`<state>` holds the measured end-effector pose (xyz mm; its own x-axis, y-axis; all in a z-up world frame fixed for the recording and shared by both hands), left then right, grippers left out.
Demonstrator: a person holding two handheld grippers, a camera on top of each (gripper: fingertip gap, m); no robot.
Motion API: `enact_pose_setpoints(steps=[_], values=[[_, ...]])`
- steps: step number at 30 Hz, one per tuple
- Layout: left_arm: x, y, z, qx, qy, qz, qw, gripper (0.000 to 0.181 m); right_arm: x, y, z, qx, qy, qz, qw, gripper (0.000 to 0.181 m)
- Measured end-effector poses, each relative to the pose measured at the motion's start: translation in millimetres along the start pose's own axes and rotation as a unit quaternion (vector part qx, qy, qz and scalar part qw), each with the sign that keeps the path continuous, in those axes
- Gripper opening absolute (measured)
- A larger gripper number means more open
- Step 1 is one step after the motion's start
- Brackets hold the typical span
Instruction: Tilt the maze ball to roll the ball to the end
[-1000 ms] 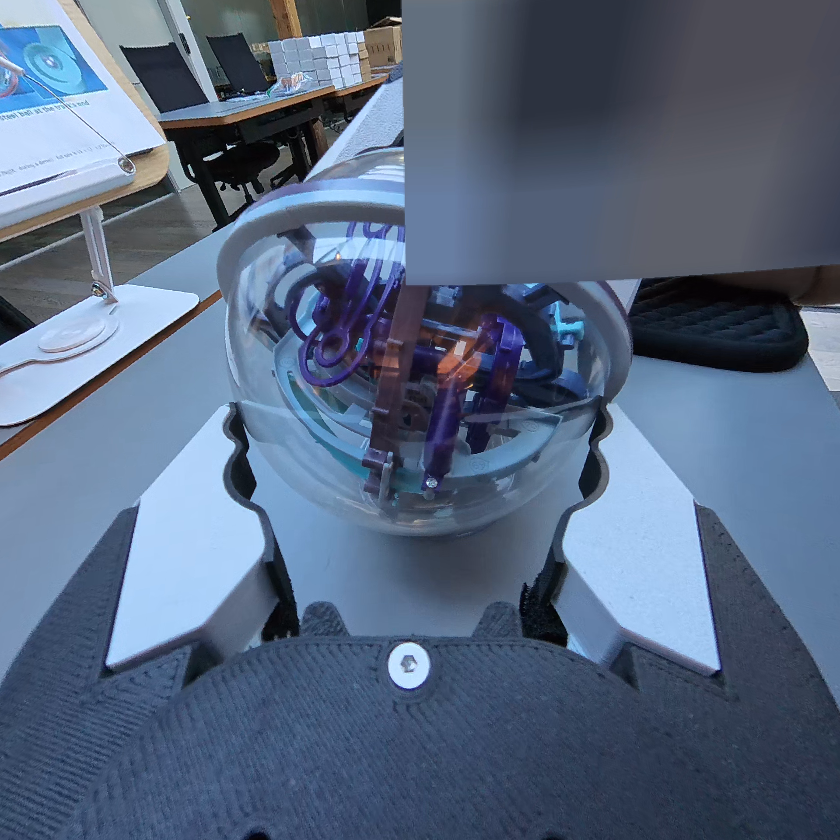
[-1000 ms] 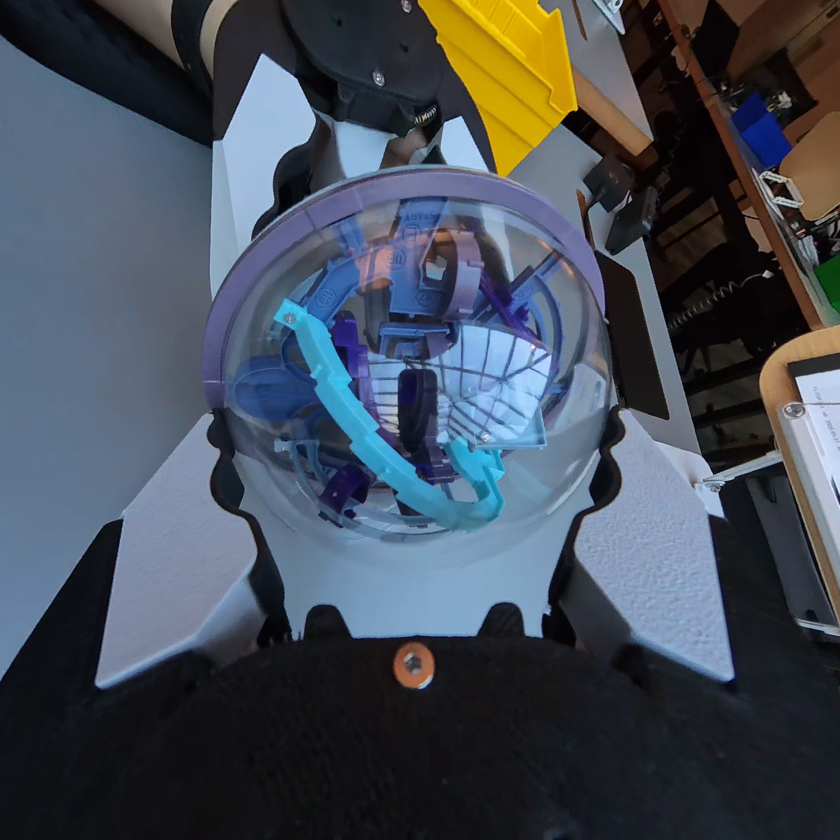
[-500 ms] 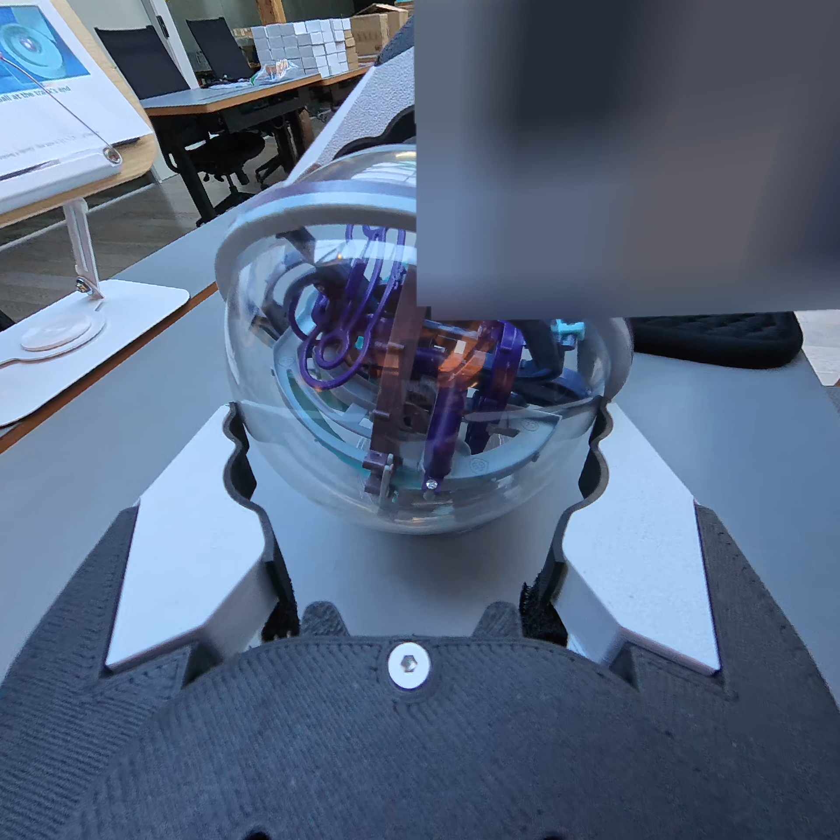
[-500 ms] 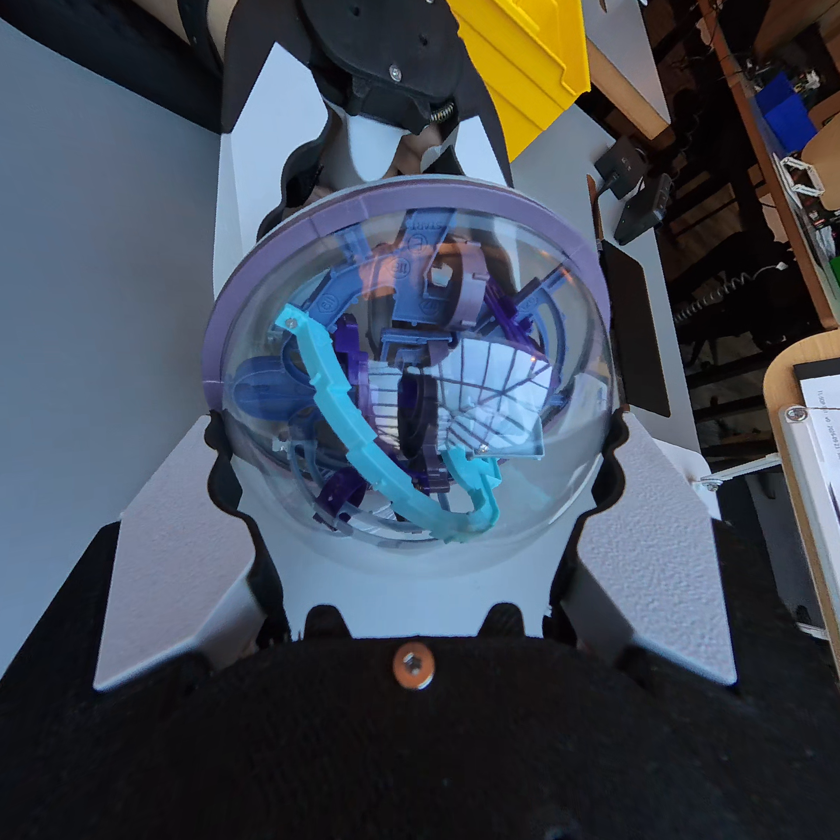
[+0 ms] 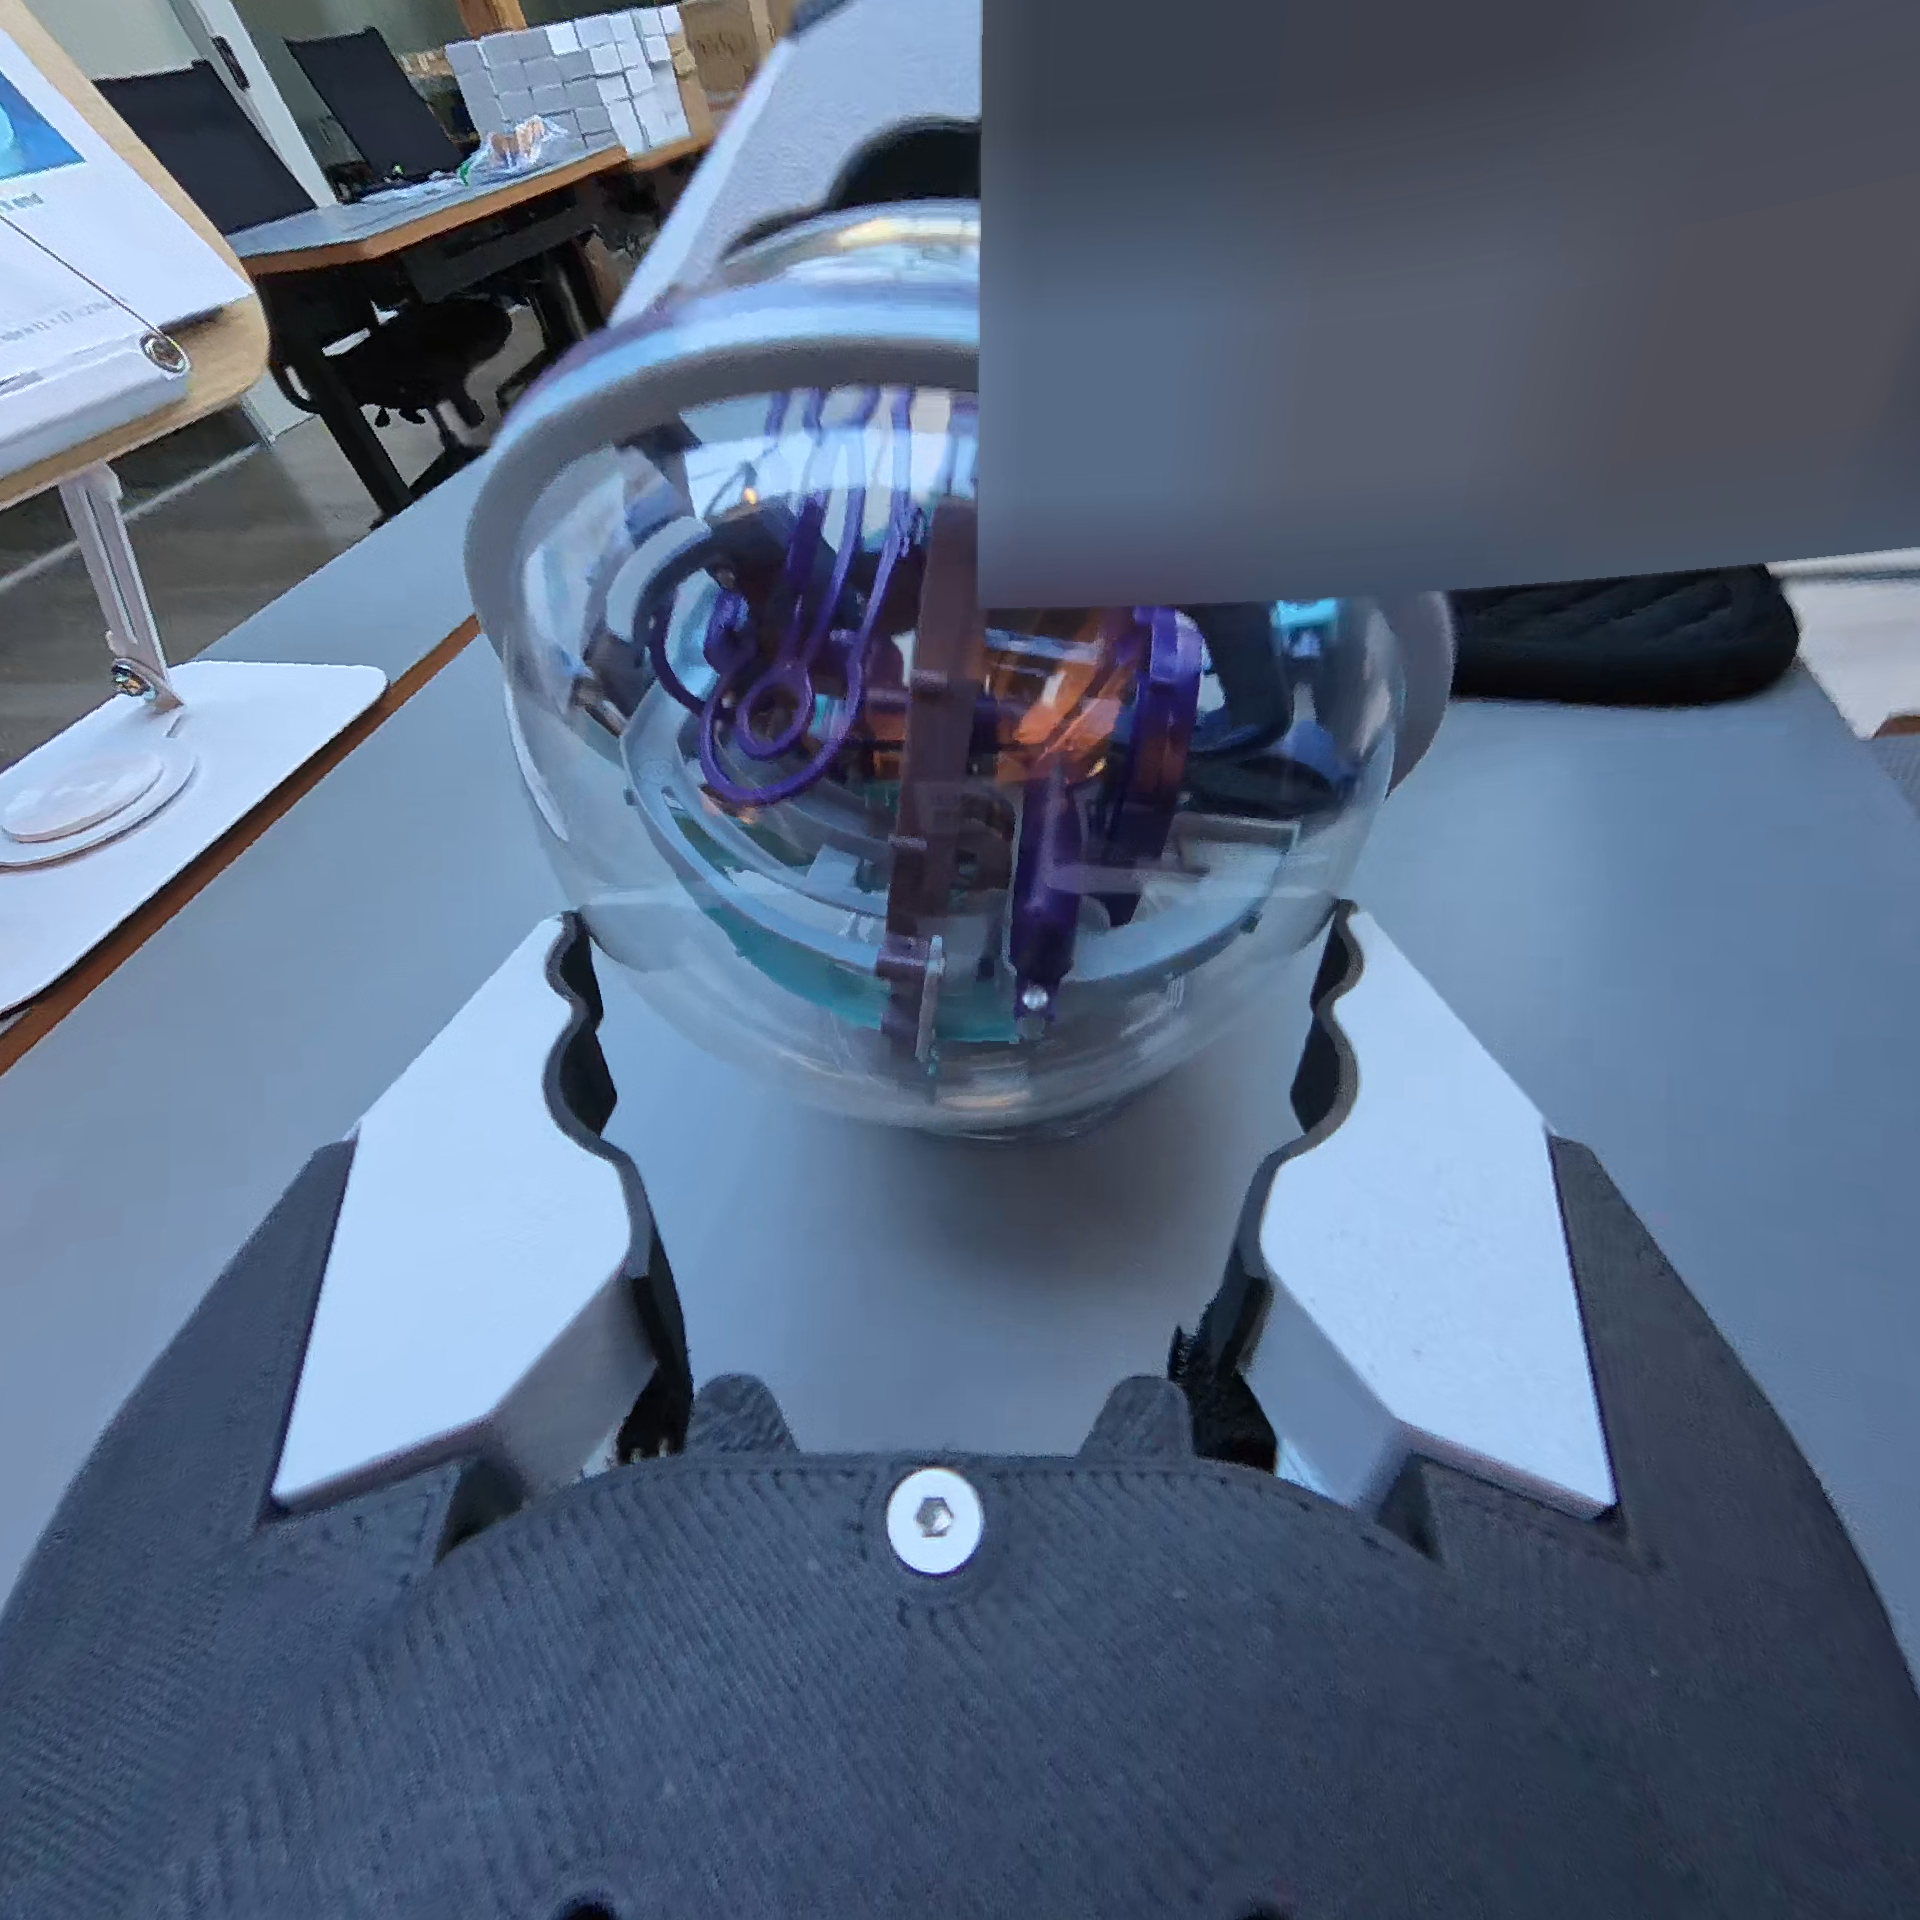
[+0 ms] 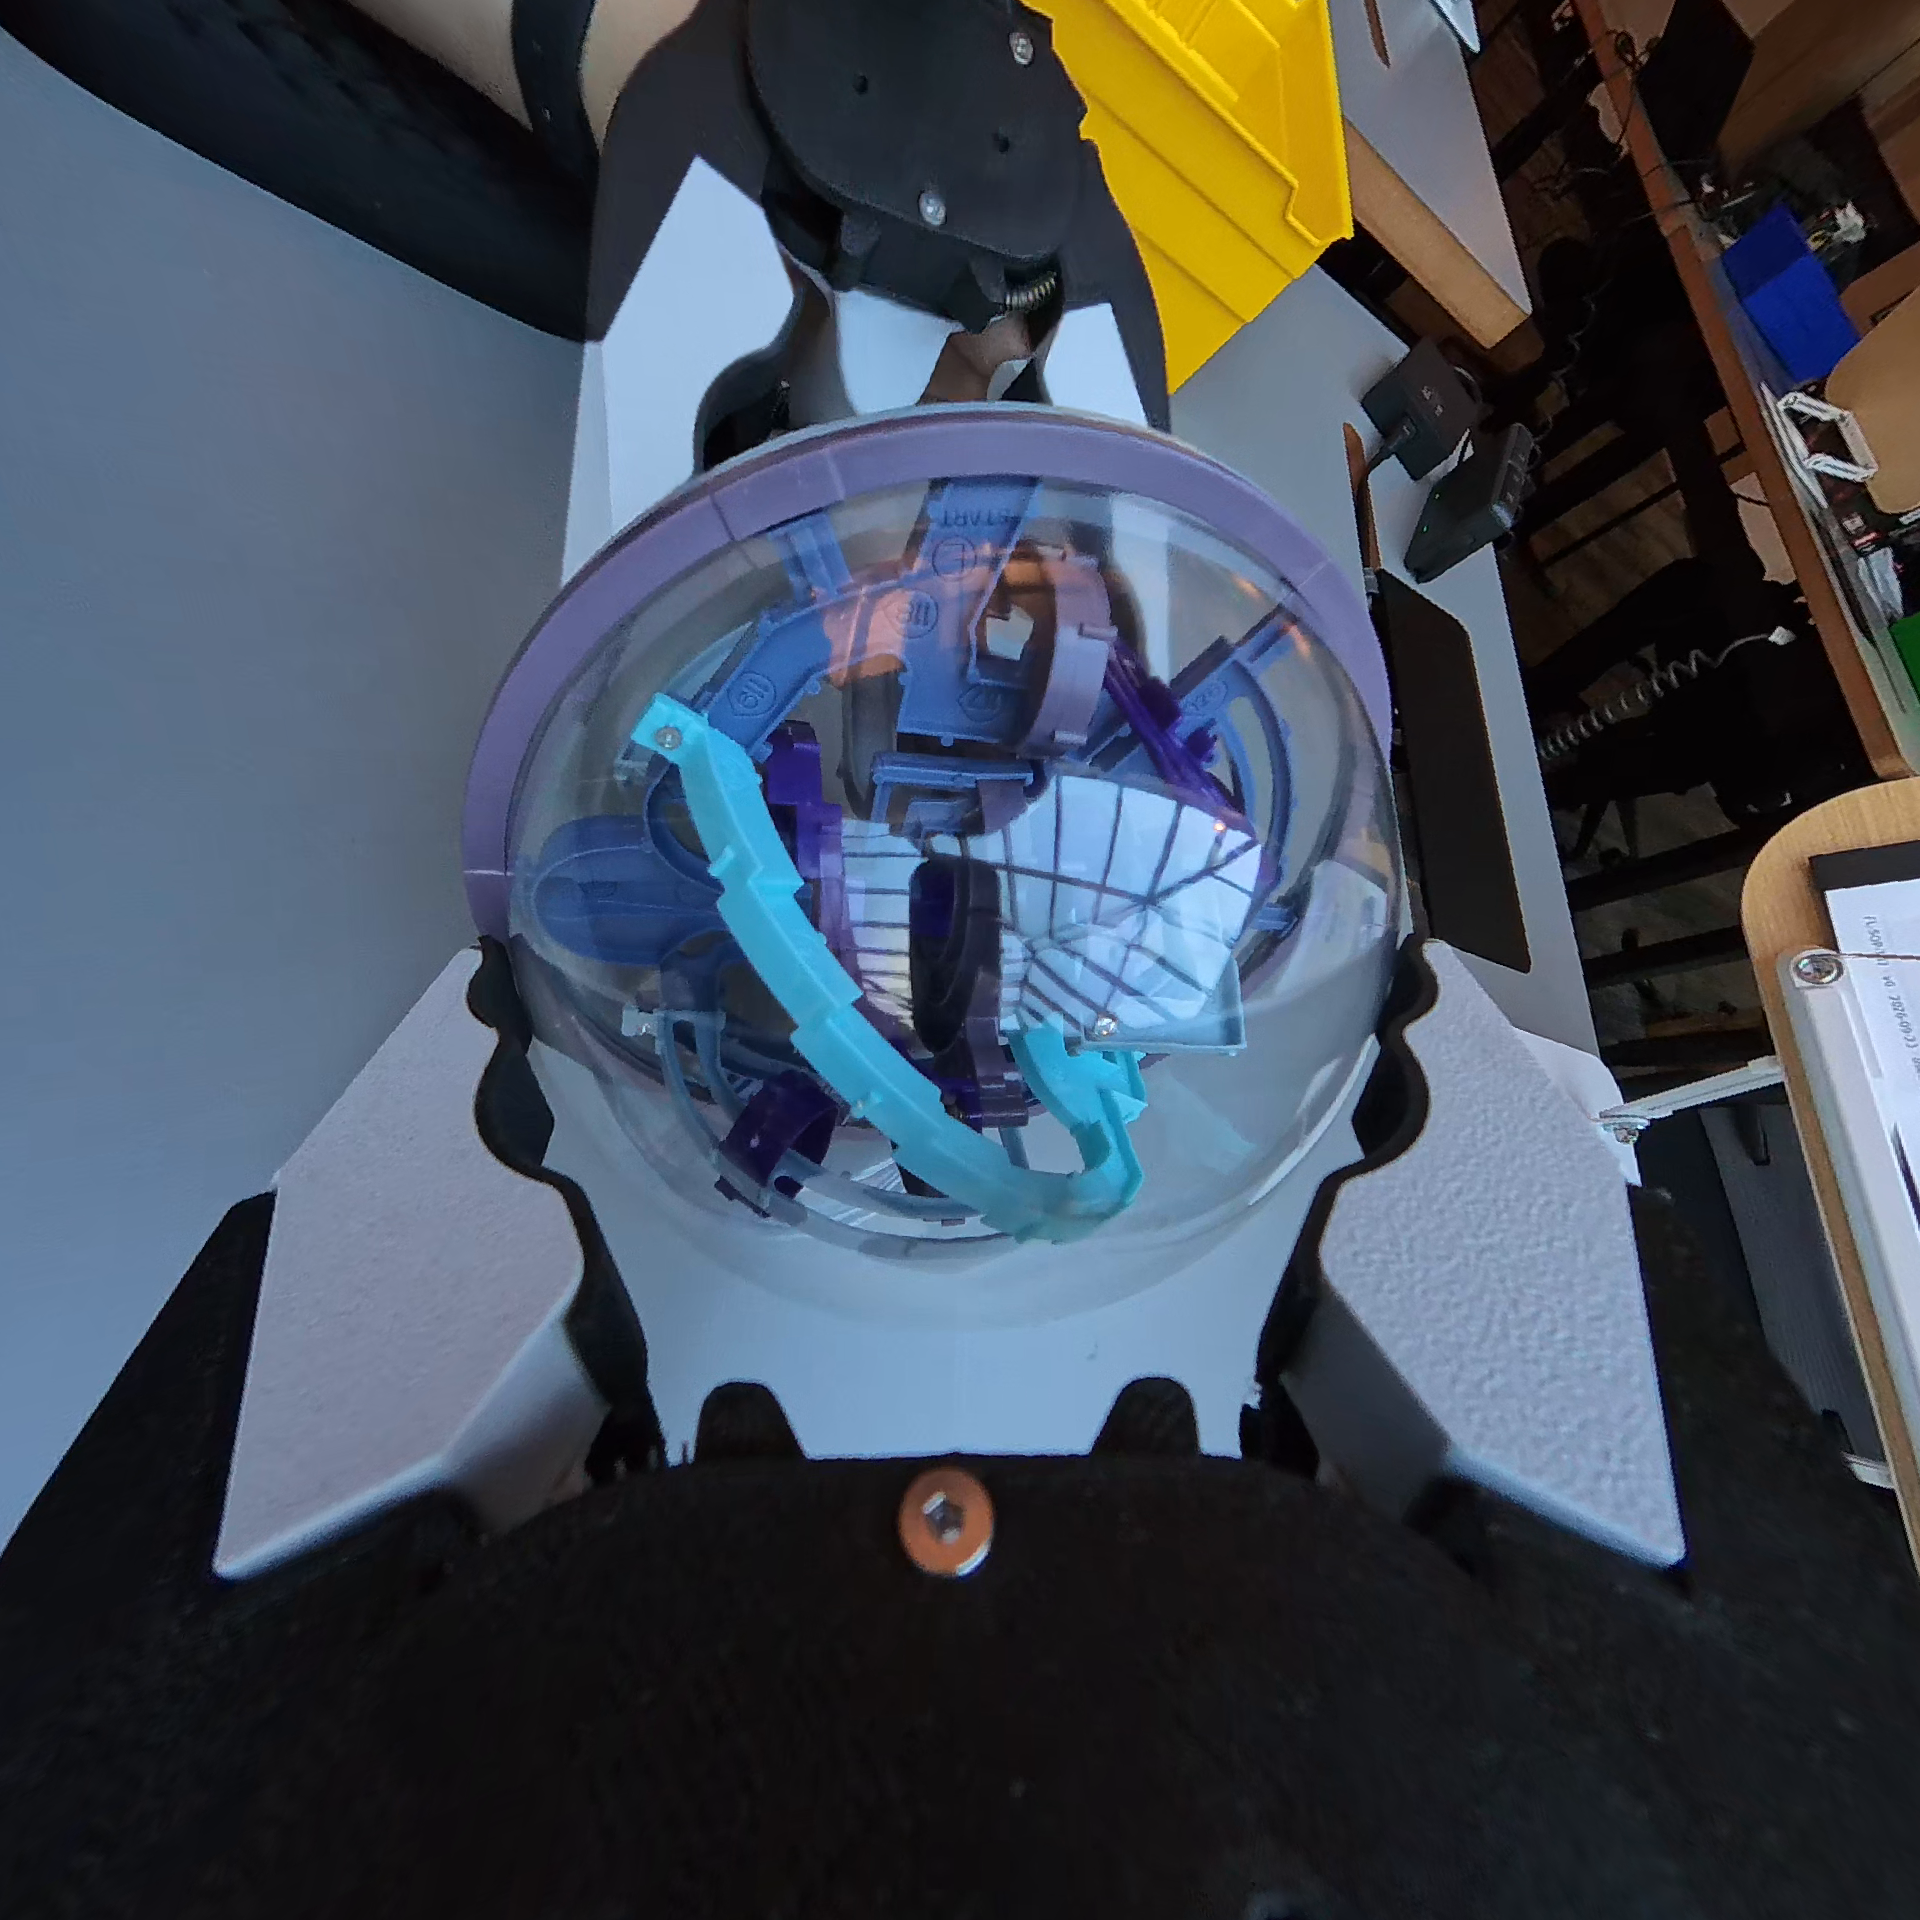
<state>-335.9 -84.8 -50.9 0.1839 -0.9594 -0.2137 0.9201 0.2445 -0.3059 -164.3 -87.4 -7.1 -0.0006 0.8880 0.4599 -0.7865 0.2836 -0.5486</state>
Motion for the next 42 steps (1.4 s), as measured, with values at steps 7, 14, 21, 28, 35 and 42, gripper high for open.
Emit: enact_pose_setpoints(steps=[7, 14, 21, 28, 35, 42], values=[[3.3, 6.2, -5.7, -0.023, 0.038, 0.024, 0.999, 0.135, 0.8, -0.1, -1.3, 0.011, 0.001, 0.003, 1.000, 0.159], [3.3, 13.2, -9.9, -0.026, 0.018, 0.017, 0.999, 0.142, 0.7, 0.2, -1.7, 0.019, -0.002, 0.004, 1.000, 0.159], [4.4, 16.1, -9.6, -0.012, 0.006, 0.022, 1.000, 0.145, 1.8, -0.3, -3.0, 0.024, 0.002, 0.007, 1.000, 0.159], [5.6, 15.7, -9.0, -0.009, 0.001, 0.025, 1.000, 0.145, 2.2, -0.9, -3.8, 0.023, 0.005, 0.010, 1.000, 0.159], [7.9, 16.0, -8.0, -0.007, -0.004, 0.033, 0.999, 0.146, 2.0, -0.9, -4.1, 0.026, 0.007, 0.012, 1.000, 0.159], [8.7, 17.4, -7.4, -0.013, -0.007, 0.039, 0.999, 0.148, 1.6, -0.3, -3.7, 0.035, 0.006, 0.009, 0.999, 0.158]])
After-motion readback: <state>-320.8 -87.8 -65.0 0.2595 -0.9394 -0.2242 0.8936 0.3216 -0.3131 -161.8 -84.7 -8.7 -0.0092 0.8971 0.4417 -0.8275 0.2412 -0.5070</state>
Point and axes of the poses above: each gripper's, where its closed fingertips meet, y out along the fingers, z out of its top, x = y × z across the jaws, the point moved 9 cm from there along -y, back along the fingers, and after that the axes turned 4 degrees about y, right-handed, at the moved point
